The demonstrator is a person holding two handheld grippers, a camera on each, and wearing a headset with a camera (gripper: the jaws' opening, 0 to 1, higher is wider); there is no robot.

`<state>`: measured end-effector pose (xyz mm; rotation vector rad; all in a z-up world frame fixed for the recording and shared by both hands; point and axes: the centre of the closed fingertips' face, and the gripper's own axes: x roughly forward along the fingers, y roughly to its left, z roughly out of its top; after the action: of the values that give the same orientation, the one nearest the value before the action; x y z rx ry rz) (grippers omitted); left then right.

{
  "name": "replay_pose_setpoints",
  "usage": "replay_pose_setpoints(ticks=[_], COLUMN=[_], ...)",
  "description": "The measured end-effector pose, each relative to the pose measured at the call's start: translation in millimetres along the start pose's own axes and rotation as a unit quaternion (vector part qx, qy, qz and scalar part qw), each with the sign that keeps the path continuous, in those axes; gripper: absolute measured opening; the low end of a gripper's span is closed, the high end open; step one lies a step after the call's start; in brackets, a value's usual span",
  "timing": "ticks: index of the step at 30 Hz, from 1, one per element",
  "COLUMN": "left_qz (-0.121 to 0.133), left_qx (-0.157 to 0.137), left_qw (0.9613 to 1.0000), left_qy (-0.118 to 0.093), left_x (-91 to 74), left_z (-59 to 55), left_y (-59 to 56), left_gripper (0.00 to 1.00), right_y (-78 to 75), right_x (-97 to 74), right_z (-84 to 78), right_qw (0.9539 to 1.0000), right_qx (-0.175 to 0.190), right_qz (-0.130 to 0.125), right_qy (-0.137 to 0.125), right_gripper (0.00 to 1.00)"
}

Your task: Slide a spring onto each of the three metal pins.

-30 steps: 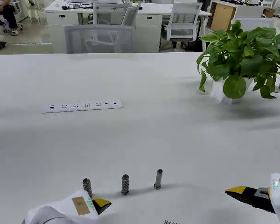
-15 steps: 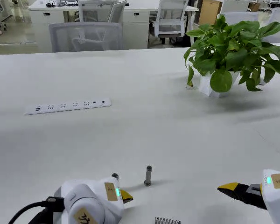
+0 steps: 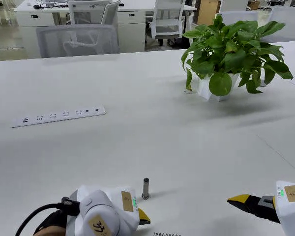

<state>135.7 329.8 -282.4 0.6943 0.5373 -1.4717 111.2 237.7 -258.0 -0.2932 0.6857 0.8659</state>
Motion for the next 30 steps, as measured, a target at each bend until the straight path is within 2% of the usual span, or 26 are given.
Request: replay_pose_setpoints(ticks=[10, 15, 20, 25, 30], left_qz=[-0.024, -0.035, -0.046, -0.058, -0.067], left_qx=[0.021, 0.031, 0.034, 0.025, 0.043], left_qw=[0.9992, 0.9981, 0.9972, 0.9962, 0.9937], left_qy=[0.022, 0.040, 0.048, 0.059, 0.079], left_x=[12.7, 17.4, 20.0, 21.1, 21.5], left_z=[0.2, -4.4, -2.4, -2.7, -3.3], left_y=[2.0, 1.8, -0.1, 0.0, 0.5], left_gripper=[0.25, 0.24, 0.20, 0.18, 0.16], right_y=[0.8, 0.5, -0.1, -0.2, 1.3], right_x=[-1.7, -2.1, -4.2, -4.5, -3.8], right_z=[-2.6, -5.4, -6.1, -5.0, -6.8], right_qw=[0.9999, 0.9998, 0.9997, 0.9997, 0.9998], right_qx=[0.013, 0.018, 0.020, 0.021, 0.020], right_qz=[-0.004, -0.006, -0.009, -0.010, -0.009], right_qy=[-0.005, -0.006, -0.007, -0.008, -0.004], right_gripper=[0.97, 0.97, 0.96, 0.96, 0.96])
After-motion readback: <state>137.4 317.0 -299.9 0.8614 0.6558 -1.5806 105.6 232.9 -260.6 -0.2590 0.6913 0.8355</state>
